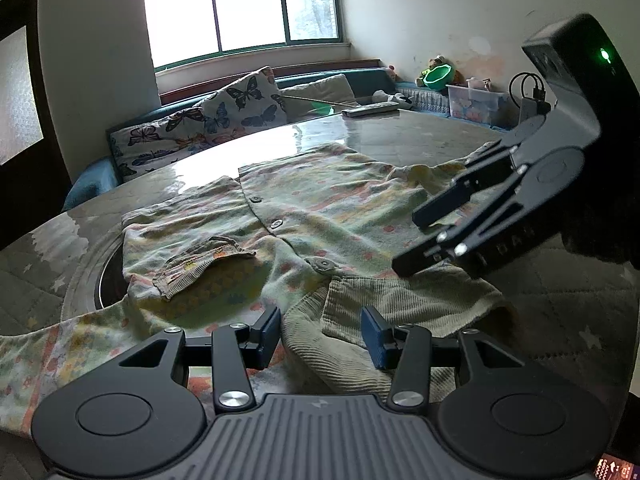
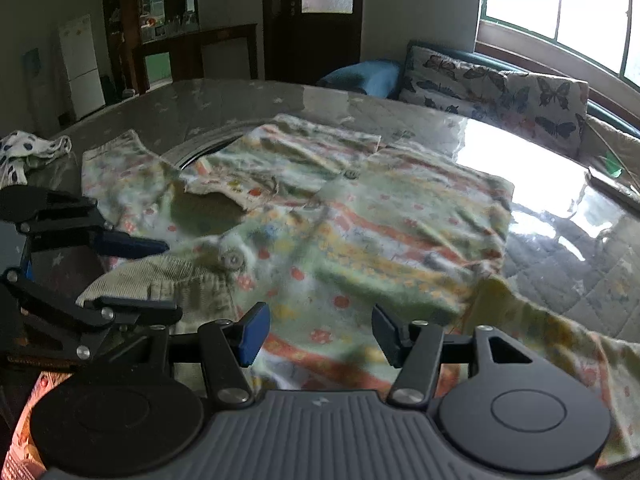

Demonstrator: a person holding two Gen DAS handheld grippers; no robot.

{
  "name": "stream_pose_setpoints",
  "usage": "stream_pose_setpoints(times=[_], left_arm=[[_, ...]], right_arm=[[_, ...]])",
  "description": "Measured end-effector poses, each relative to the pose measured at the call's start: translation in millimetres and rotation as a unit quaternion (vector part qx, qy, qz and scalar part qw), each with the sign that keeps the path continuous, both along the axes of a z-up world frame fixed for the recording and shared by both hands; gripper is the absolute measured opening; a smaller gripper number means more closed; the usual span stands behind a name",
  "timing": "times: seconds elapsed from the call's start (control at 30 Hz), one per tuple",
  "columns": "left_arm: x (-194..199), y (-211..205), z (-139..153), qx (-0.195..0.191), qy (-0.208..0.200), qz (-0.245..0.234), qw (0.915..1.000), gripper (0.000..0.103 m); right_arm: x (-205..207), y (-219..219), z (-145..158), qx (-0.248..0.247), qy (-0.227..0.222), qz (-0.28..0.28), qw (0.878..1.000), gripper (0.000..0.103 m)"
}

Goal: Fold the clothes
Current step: 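Move the right gripper to the khaki corduroy sleeve cuff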

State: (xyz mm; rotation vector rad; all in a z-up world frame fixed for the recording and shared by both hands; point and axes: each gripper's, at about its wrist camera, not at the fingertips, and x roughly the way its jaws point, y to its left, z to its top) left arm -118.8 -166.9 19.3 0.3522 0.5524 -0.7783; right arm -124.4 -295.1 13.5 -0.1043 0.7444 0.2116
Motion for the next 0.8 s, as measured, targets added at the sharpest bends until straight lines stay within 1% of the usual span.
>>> stream_pose_setpoints(times=[0.13,0.27,0.4,0.53,0.7,0.8], left_arm=[[1,0,1,-0.001,0.002,0.0,1.0,0.048],[2,1,3,-0.003,0.004,0.0,1.0,0.049],[5,4,7,-0.01,0.004,0.008,0.9999,0.049],[8,6,14,-0.019,-0.002,0.011,0.9998,0.049],[13,7,16,-0.034,0.008,0.014,0.9993,0.049],[14,3,12,-0.029,0.014,0.012,0.9994,0.049]], right_arm=[[-5,3,-4,-0.003,0.006,0.006,1.0,0.058],[-7,2,-1,-0.003,0.003,0.005,1.0,0.059],[-8,1,2,0.0,0.0,0.003,1.0,0.059],[-7,3,-4,-0.007,0.008,0.007,1.0,0.06],[-8,1,-1,-0.001,0.004,0.003,1.0,0.061],[-8,1,1,0.002,0.0,0.001,1.0,0.061]])
